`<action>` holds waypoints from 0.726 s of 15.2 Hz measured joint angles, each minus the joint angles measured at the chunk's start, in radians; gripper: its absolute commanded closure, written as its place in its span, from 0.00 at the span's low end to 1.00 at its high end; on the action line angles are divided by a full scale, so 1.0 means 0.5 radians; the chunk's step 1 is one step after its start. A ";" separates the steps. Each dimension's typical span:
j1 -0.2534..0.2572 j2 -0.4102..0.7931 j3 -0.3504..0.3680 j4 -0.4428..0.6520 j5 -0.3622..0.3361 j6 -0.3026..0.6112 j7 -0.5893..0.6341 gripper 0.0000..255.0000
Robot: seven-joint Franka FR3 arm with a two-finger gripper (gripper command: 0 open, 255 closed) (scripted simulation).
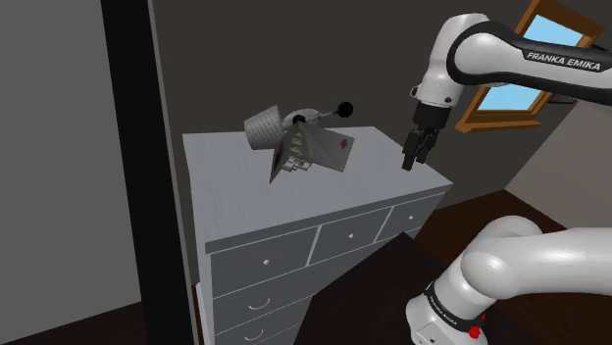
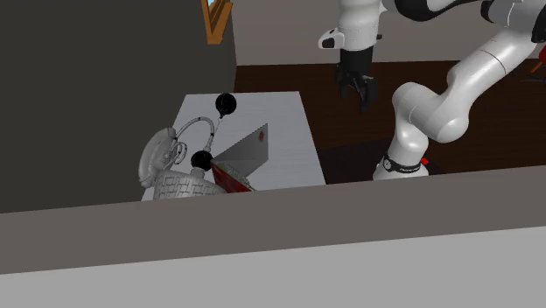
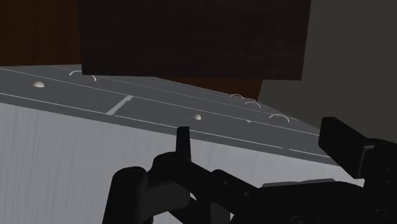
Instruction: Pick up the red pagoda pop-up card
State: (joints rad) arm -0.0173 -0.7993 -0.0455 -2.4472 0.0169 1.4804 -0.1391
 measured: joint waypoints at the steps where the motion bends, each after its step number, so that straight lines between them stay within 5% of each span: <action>1: 0.000 0.000 0.000 0.000 0.000 0.000 0.000 0.00; 11: 0.109 0.645 -0.115 0.337 -0.015 0.408 -0.367 0.00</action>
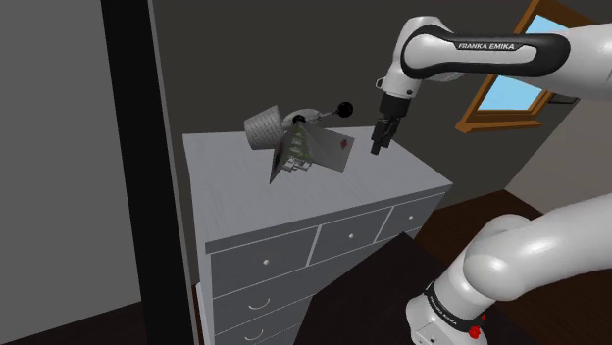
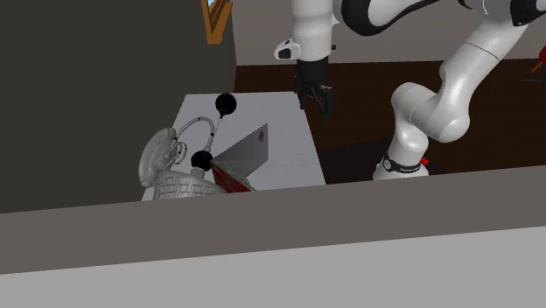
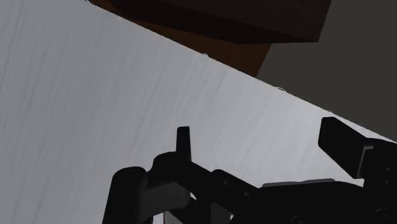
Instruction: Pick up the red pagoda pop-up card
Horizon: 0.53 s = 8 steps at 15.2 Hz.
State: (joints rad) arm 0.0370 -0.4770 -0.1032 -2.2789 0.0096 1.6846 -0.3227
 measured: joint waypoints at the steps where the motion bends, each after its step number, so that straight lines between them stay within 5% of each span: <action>1: 0.013 0.066 -0.007 0.041 0.006 0.037 -0.038 0.00; 8: 0.083 0.606 -0.054 0.470 0.079 0.220 -0.331 0.00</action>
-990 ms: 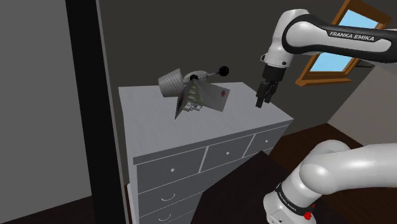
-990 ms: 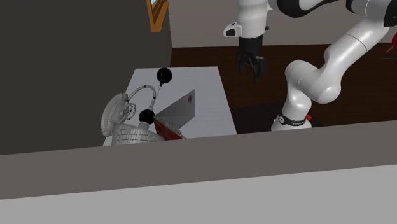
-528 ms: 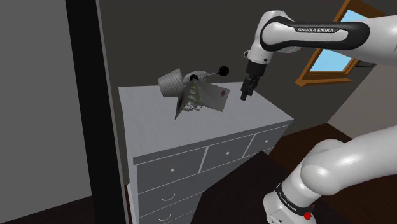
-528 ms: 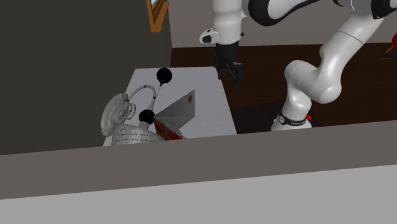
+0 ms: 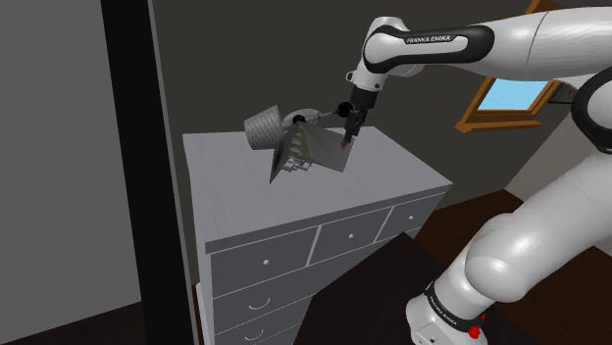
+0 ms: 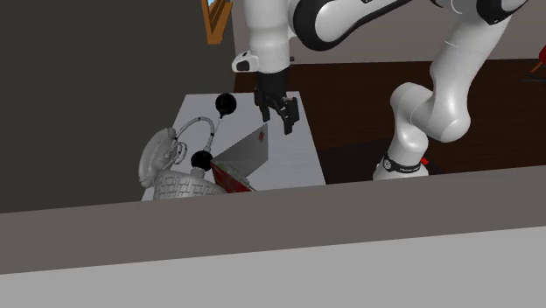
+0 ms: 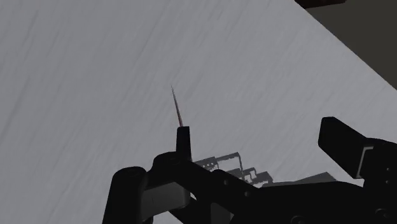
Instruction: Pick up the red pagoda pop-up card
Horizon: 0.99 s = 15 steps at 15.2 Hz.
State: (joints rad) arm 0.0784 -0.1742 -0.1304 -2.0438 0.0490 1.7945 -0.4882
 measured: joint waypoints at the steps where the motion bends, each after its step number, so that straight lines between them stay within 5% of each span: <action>1: 0.007 0.060 -0.002 0.064 0.012 0.004 -0.039 0.00; 9: 0.043 0.621 0.023 0.698 0.128 0.011 -0.320 0.00; 15: 0.050 0.709 0.036 0.684 0.147 0.124 -0.355 0.00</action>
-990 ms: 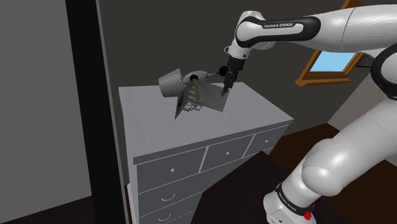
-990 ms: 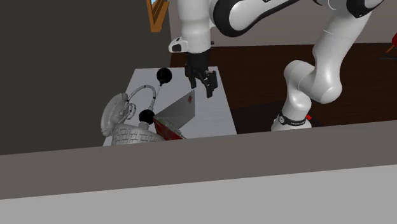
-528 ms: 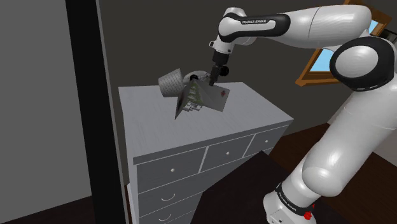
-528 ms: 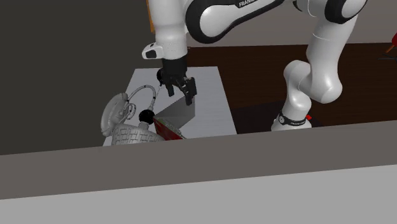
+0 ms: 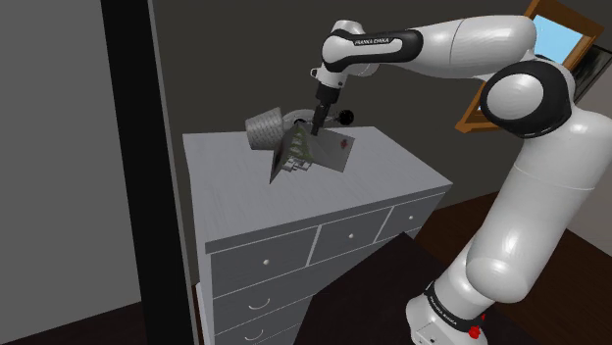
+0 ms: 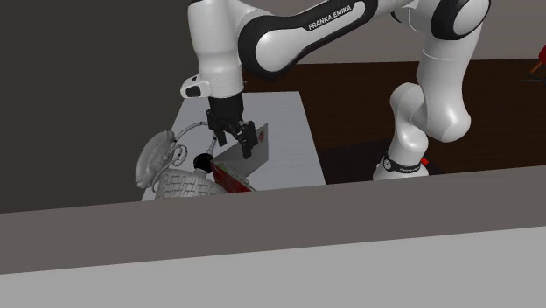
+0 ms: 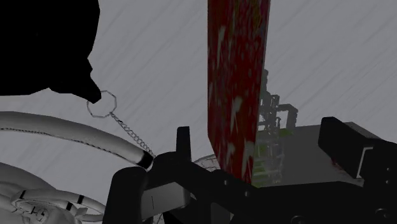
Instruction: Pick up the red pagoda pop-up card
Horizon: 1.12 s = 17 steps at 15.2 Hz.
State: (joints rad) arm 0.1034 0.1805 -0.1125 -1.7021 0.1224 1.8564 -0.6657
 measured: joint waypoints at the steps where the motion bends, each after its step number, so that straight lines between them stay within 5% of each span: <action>1: -0.001 -0.006 -0.001 -0.034 0.000 0.027 -0.005 0.00; 2: 0.000 0.000 0.000 -0.051 0.002 0.050 -0.008 0.00; 3: 0.000 0.002 0.000 -0.059 0.003 0.060 -0.009 1.00; 17: 0.000 -0.001 0.000 0.001 0.000 -0.003 0.000 1.00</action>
State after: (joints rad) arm 0.1035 0.1797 -0.1124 -1.7016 0.1222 1.8548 -0.6657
